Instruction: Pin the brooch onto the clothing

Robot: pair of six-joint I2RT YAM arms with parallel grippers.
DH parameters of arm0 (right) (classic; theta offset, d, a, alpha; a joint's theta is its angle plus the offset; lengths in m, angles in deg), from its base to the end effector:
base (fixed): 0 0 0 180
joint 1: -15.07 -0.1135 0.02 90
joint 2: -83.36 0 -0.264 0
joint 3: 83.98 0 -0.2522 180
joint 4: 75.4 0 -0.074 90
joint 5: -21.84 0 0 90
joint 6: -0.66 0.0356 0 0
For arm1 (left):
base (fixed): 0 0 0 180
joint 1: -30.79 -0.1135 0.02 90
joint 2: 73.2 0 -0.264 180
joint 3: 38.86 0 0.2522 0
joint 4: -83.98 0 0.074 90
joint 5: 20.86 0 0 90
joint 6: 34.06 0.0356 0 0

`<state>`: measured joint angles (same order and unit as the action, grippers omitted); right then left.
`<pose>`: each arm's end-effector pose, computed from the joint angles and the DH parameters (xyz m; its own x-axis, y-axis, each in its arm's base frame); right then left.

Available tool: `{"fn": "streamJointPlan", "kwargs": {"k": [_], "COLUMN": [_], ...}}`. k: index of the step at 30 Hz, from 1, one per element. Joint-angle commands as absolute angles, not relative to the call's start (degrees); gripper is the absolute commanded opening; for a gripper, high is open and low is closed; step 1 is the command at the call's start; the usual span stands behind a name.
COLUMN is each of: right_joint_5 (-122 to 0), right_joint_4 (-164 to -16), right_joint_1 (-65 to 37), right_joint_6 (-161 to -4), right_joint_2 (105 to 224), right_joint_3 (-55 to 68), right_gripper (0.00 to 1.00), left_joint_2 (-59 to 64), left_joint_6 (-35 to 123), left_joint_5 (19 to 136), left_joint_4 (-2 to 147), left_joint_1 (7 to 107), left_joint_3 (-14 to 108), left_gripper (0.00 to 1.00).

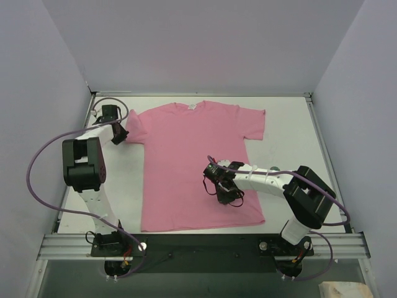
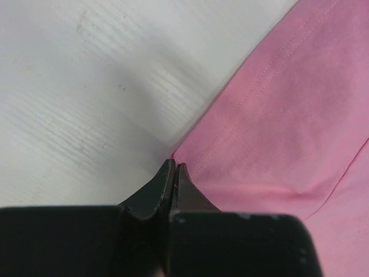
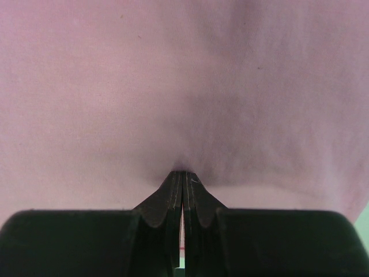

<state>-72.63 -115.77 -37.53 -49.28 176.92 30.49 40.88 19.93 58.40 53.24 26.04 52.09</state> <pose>0.1840 0.2361 0.1567 -0.9307 -0.1609 -0.3284 -0.2294 0.9563 0.1815 0.4219 0.0417 0.1674 -0.5389 -0.6244 -0.5654 -0.6276 0.7453 -0.2249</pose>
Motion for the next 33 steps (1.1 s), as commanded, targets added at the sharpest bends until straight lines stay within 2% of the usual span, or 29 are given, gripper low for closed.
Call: {"fn": "streamJointPlan", "kwargs": {"k": [1,7,9,10,12,13,14,15,17,26,30,33], "right_joint_5": [-71.9,-71.8,-71.9,-72.0,-72.5,-72.6,-72.8,-73.2,-73.4,-76.2,-76.9,-82.8], "right_joint_4": [-122.2,-121.8,-121.8,-121.8,-121.8,-121.8,-121.8,-121.8,-121.9,-119.7,-116.1,-115.8], "right_joint_1": [-38.5,-38.5,-38.5,-38.5,-38.5,-38.5,-38.5,-38.5,-38.1,-28.4,-24.5,-24.2], "right_joint_6": [-48.6,-48.7,-48.8,-48.7,-48.9,-49.2,-49.3,-49.4,-50.1,-56.2,-58.6,-57.3], "right_joint_2": [179.6,179.6,179.4,179.2,178.7,178.2,177.9,177.6,176.4,172.9,174.6,175.4], "right_joint_3": [32.3,32.0,31.9,31.9,31.5,31.2,30.6,30.2,29.0,22.2,17.3,12.3], "right_gripper": [0.0,0.0,0.0,0.0,0.0,0.0,0.0,0.0,0.0,0.0,0.0,0.0], "left_joint_2": [34.9,30.1,29.5,29.5,29.0,28.8,27.9,27.4,25.2,12.9,12.8,14.1], "left_joint_6": [17.2,13.1,12.7,12.8,13.2,13.4,13.4,13.5,13.7,16.4,20.0,21.1], "left_joint_5": [56.4,61.9,63.8,64.6,66.0,66.2,66.3,66.4,66.3,68.8,68.6,68.7], "left_joint_4": [53.8,60.6,62.9,63.4,64.6,65.2,65.3,65.4,65.6,67.9,63.3,61.2], "left_joint_1": [25.1,23.2,22.6,22.5,22.3,22.3,22.3,22.3,22.4,23.6,27.7,32.0], "left_joint_3": [48.7,38.6,36.6,36.3,35.7,35.2,34.9,34.7,33.6,29.6,33.6,35.9], "left_gripper": [0.0,0.0,0.04,0.13,0.22,0.44,0.53,0.6,0.68,0.7,0.7,0.7]}}
